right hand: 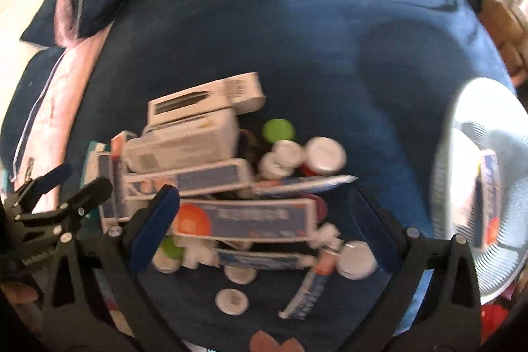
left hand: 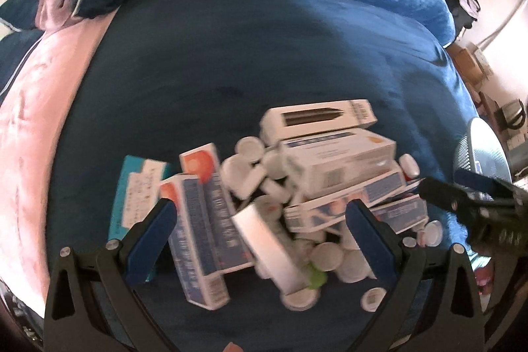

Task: Organize objects
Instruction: 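Move both grippers back over the pile of medicine boxes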

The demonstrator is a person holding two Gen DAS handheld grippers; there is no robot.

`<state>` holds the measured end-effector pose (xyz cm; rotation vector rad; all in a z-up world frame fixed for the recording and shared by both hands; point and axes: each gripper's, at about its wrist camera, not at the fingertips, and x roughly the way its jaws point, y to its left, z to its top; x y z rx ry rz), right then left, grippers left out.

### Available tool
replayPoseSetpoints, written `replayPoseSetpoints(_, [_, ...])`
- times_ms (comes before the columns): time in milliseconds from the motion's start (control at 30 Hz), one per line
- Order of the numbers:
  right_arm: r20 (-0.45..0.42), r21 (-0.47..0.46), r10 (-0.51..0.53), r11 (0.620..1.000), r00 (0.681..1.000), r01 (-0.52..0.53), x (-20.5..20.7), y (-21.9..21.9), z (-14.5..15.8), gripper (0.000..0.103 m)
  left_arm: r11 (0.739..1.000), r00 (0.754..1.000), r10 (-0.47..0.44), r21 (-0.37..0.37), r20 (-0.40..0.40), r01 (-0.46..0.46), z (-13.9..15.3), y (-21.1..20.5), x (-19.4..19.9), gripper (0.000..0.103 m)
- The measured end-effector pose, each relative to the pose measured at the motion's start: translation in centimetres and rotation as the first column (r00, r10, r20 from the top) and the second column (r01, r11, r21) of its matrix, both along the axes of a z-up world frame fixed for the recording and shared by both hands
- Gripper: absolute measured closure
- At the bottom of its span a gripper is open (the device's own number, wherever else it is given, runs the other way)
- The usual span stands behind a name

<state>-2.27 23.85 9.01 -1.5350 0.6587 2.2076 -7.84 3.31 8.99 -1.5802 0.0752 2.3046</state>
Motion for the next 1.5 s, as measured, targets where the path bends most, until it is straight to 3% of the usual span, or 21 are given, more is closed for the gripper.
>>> replayPoseSetpoints(233, [-0.013,-0.134,0.079,0.988,0.997,-0.08,-4.6,0.0,-2.4,0.0,0.997,0.997,0.062,0.046,0.053,-0.064,-1.7,-3.3,-0.6,0.001])
replayPoseSetpoints(433, [-0.037,-0.239,0.063,0.969,0.997,-0.07,-7.0,1.1,-3.9,0.0,0.995,0.994,0.087,0.04,0.063,-0.089,-2.3,-4.4,-1.2,0.001])
replayPoseSetpoints(567, [-0.062,-0.29,0.121,0.948,0.991,-0.134,-8.4,-0.3,-4.3,0.0,0.995,0.993,0.094,0.025,0.07,-0.096,-2.7,-4.8,-1.3,0.001])
replayPoseSetpoints(700, [-0.106,-0.41,0.18,0.888,0.978,-0.208,-8.5,-2.5,-4.2,0.0,0.993,0.989,0.118,0.014,0.093,-0.12,-3.3,-5.6,-1.3,0.001])
replayPoseSetpoints(867, [-0.141,-0.55,0.245,0.786,0.959,-0.282,-7.6,-5.2,-4.1,0.0,0.988,0.981,0.155,-0.009,0.116,-0.155,-4.1,-6.7,-0.8,0.001])
replayPoseSetpoints(900, [-0.142,-0.539,0.253,0.791,0.957,-0.289,-7.6,-5.4,-3.9,0.0,0.987,0.98,0.163,-0.01,0.118,-0.163,-4.2,-6.8,-0.7,0.001])
replayPoseSetpoints(1067, [-0.118,-0.312,0.297,0.895,0.948,-0.319,-8.8,-5.2,-2.5,0.0,0.987,0.98,0.161,-0.005,0.114,-0.162,-4.0,-6.8,-0.3,0.001])
replayPoseSetpoints(1200, [-0.11,-0.286,0.322,0.896,0.94,-0.34,-10.1,-4.4,-3.5,0.0,0.988,0.982,0.15,0.005,0.119,-0.152,-3.8,-6.7,0.1,0.001])
replayPoseSetpoints(1300, [-0.133,-0.283,0.365,0.877,0.922,-0.388,-11.1,-3.3,-4.5,0.0,0.989,0.982,0.146,0.006,0.116,-0.148,-3.7,-6.9,0.4,0.001])
replayPoseSetpoints(1433, [-0.184,-0.441,0.381,0.792,0.906,-0.422,-11.8,-2.1,-6.4,0.0,0.99,0.983,0.14,0.006,0.122,-0.142,-3.8,-7.0,0.4,0.001])
replayPoseSetpoints(1500, [-0.192,-0.458,0.401,0.77,0.896,-0.443,-12.1,-2.2,-6.9,0.0,0.99,0.982,0.139,0.008,0.126,-0.141,-3.9,-6.9,0.3,0.001])
